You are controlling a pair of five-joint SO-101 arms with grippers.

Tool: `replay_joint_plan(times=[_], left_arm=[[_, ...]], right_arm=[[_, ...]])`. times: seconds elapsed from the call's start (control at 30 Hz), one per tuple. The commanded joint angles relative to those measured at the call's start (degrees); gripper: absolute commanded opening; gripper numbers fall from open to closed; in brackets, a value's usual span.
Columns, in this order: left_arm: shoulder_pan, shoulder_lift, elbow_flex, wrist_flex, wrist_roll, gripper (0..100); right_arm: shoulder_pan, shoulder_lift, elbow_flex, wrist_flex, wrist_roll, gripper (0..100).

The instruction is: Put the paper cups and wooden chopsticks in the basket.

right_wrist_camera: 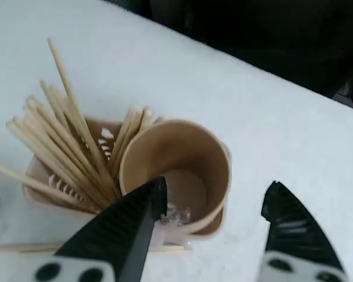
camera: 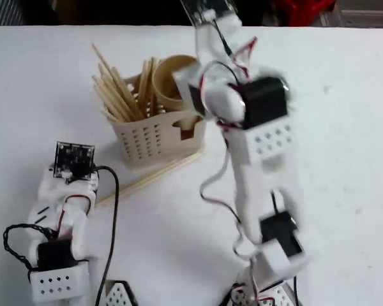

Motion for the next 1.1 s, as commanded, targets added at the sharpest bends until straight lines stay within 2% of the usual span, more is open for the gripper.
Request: replay_joint_plan(times=[0.0, 0.33, 0.5, 0.57, 0.73, 0.9, 1.0, 1.07], left_arm=[[-0.4, -0.66, -0.18, -1.41, 0.62, 9], [-0.4, -0.66, -0.18, -1.41, 0.62, 9], [-0.4, -0.66, -0.18, -1.41, 0.62, 9], [-0.4, -0.75, -0.18, -1.41, 0.62, 9], [-0.4, -0.75, -0.09, -1.41, 0.62, 9], [-0.4, -0.75, -0.09, -1.41, 0.62, 9], [-0.4, -0.84, 0.53, -1.76, 0.62, 9], [-0.4, -0.84, 0.79, -2.02, 0.62, 9]], right_arm=[[-0.04, 8.04, -12.48, 0.66, -1.58, 27.2], [7.25, 21.23, -13.45, 1.01, -2.02, 26.9], [7.6, 23.25, -13.27, 1.19, -1.67, 26.8], [7.34, 23.96, -13.27, 1.19, -1.67, 23.7], [7.43, 25.89, -7.03, 1.1, -1.49, 7.5], [7.25, 28.97, -1.41, 0.84, 1.05, 9.8], [8.22, 30.55, -1.58, 0.31, 1.14, 1.9], [9.54, 30.64, -1.58, -0.4, -0.44, 2.4]])
